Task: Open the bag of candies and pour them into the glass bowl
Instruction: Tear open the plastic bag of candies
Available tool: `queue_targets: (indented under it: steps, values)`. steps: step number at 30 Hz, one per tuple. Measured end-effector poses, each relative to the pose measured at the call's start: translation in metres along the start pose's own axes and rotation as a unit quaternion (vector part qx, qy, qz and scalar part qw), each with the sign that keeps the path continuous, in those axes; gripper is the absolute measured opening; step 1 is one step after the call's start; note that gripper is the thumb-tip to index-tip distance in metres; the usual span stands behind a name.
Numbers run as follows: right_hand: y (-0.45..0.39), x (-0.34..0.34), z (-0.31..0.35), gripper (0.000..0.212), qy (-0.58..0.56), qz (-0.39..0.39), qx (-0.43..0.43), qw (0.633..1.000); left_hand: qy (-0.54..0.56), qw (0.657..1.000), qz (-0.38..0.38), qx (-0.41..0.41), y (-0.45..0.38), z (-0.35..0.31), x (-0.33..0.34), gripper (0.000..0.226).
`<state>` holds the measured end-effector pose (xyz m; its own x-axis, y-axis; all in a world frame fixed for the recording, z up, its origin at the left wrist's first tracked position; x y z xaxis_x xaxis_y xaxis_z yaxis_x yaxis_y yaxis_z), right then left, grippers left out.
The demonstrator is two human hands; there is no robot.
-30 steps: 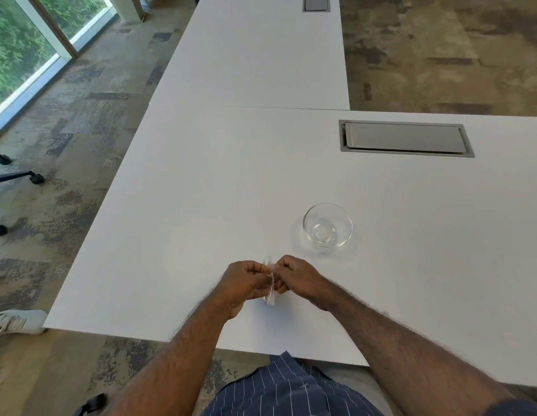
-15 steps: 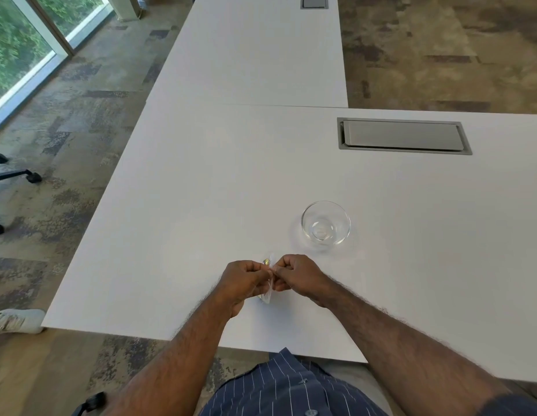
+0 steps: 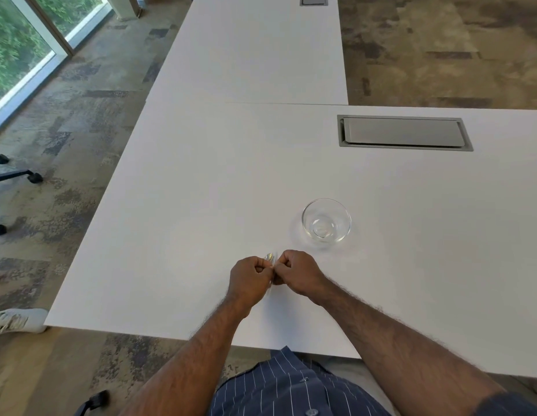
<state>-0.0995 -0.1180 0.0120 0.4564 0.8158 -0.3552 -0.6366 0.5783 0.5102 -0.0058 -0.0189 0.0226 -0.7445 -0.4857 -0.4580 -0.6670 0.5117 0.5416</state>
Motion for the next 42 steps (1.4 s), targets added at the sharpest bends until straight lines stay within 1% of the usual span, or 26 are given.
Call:
queue_targets:
  steps: [6,10,14,17,19,20,22,24,25,27,28,31,34,37,39,40,42]
  values:
    - [0.002,-0.001,0.002,0.01,0.037,-0.025,0.0,0.999,0.004,1.0,-0.011,0.0,0.006,-0.001,0.002,0.008]
    - [0.002,-0.001,0.004,0.012,0.058,-0.033,-0.004,0.998,-0.01,1.0,-0.016,0.007,0.01,-0.003,0.004,0.011]
    - [0.002,-0.004,0.003,0.023,0.081,-0.048,-0.002,0.996,-0.048,0.996,-0.069,0.011,0.009,-0.008,-0.003,0.01]
    - [0.003,-0.006,0.003,0.024,0.068,-0.047,0.008,0.997,-0.066,0.996,-0.063,0.015,0.008,-0.011,-0.007,0.006]
    - [0.005,-0.009,0.006,0.023,0.109,-0.074,-0.005,0.991,-0.095,0.992,-0.074,0.028,0.009,-0.015,-0.01,0.008]
    - [0.007,-0.011,0.008,0.024,0.158,-0.094,-0.019,0.983,-0.114,0.989,-0.087,0.037,0.01,-0.017,-0.012,0.01]
    - [0.01,-0.013,0.015,0.024,0.283,-0.123,-0.058,0.949,-0.16,0.98,-0.1,0.056,0.01,-0.023,-0.015,0.012]
    - [0.012,-0.014,0.022,0.022,0.355,-0.142,-0.086,0.92,-0.206,0.97,-0.098,0.079,0.009,-0.029,-0.015,0.005]
    - [0.013,-0.015,0.025,0.022,0.364,-0.152,-0.092,0.914,-0.22,0.966,-0.1,0.089,0.01,-0.032,-0.015,0.004]
    - [0.014,-0.016,0.028,0.021,0.361,-0.17,-0.09,0.913,-0.233,0.962,-0.104,0.097,0.009,-0.036,-0.016,0.021]
    - [0.014,-0.017,0.029,0.021,0.361,-0.175,-0.09,0.912,-0.235,0.961,-0.106,0.099,0.008,-0.038,-0.016,0.024]
    - [0.014,-0.018,0.028,0.017,0.397,-0.172,-0.114,0.894,-0.249,0.957,-0.109,0.104,0.008,-0.039,-0.017,0.021]
    - [0.014,-0.017,0.027,0.011,0.457,-0.14,-0.143,0.867,-0.263,0.953,-0.103,0.106,0.006,-0.04,-0.02,0.021]
    - [0.012,-0.019,0.024,0.014,0.478,-0.12,-0.149,0.857,-0.271,0.953,-0.095,0.099,0.005,-0.042,-0.024,0.019]
    - [0.012,-0.022,0.022,0.01,0.452,-0.135,-0.155,0.868,-0.268,0.954,-0.094,0.1,0.004,-0.046,-0.025,0.015]
    - [0.011,-0.024,0.02,0.011,0.411,-0.149,-0.153,0.886,-0.265,0.954,-0.094,0.103,0.005,-0.049,-0.025,0.014]
    - [0.01,-0.032,0.014,0.023,0.276,-0.178,-0.121,0.937,-0.255,0.956,-0.096,0.109,0.005,-0.055,-0.026,0.014]
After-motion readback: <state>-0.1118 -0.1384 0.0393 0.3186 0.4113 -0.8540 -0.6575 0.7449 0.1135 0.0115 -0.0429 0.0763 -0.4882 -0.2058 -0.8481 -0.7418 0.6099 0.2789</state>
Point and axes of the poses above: each hand's wrist, its own y-axis away from the middle knuckle, its own x-axis out of the palm, z = x × y, the point moved 5 cm from there along -y, towards the middle knuckle, and after that the axes turned 2 degrees about -x, right-handed, at the moved point
